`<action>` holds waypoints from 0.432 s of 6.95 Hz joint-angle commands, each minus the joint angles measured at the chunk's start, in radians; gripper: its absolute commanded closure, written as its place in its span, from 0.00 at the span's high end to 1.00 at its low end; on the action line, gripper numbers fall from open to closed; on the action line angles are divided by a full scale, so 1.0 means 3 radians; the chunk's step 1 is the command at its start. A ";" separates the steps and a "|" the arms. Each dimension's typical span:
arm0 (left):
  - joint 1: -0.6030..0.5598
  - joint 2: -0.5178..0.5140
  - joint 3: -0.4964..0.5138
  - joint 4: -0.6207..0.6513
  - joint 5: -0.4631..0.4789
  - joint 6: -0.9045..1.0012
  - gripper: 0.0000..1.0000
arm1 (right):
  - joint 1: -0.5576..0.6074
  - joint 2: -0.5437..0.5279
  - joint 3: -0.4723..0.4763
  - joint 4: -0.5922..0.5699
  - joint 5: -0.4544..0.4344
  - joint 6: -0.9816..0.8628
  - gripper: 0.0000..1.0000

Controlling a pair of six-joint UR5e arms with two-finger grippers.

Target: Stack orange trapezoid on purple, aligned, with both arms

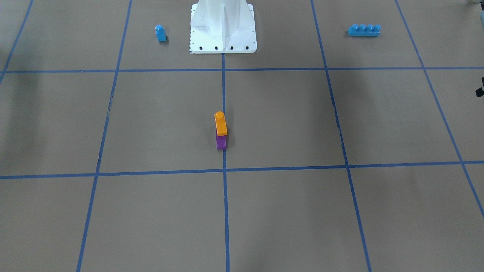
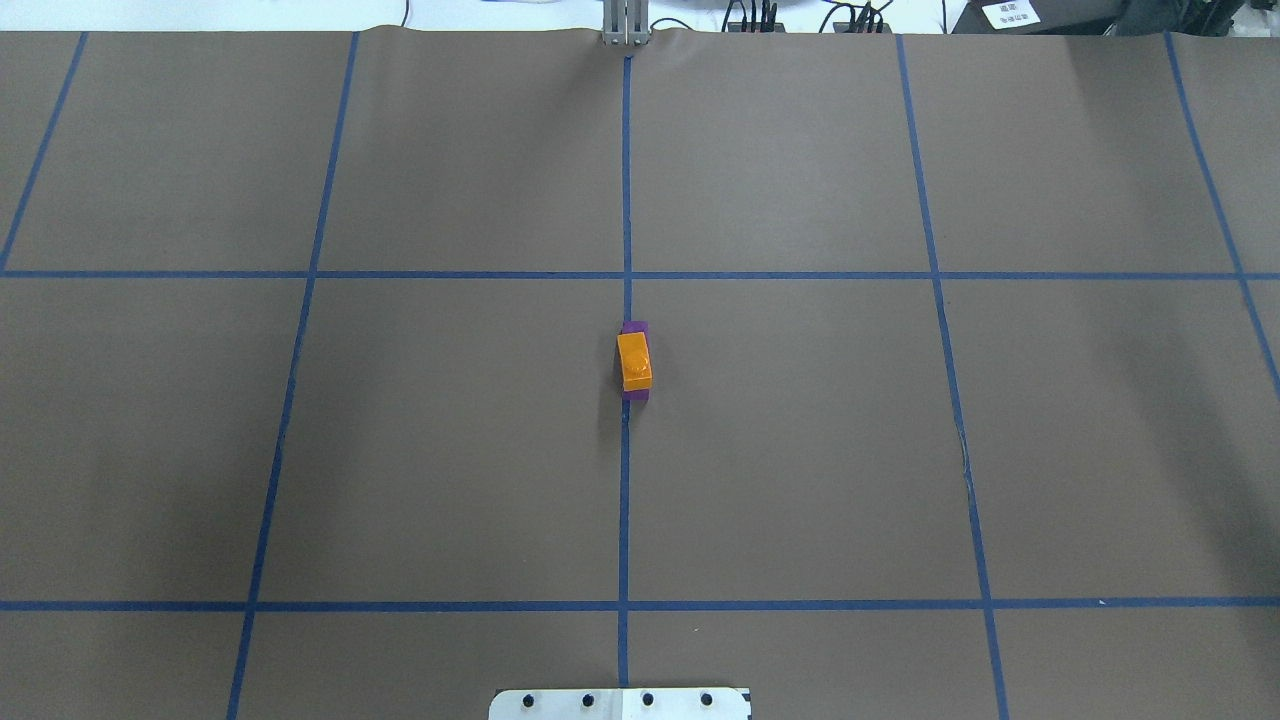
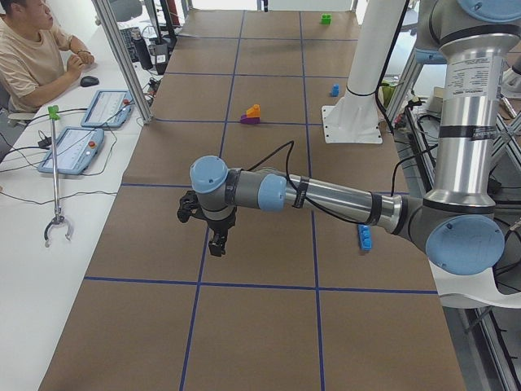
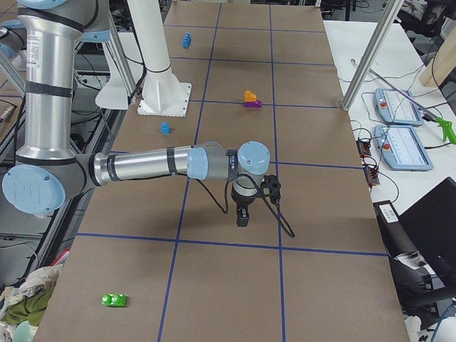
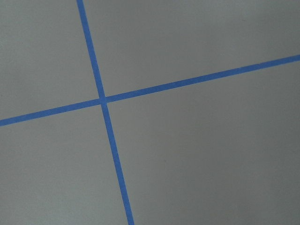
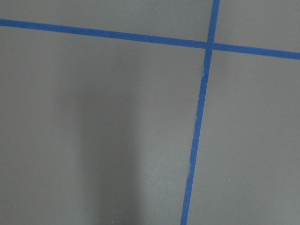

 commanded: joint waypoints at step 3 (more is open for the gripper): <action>-0.0008 0.0018 0.0025 -0.0033 -0.0001 0.0009 1.00 | 0.0002 0.0024 0.0002 0.0011 -0.0004 -0.0024 1.00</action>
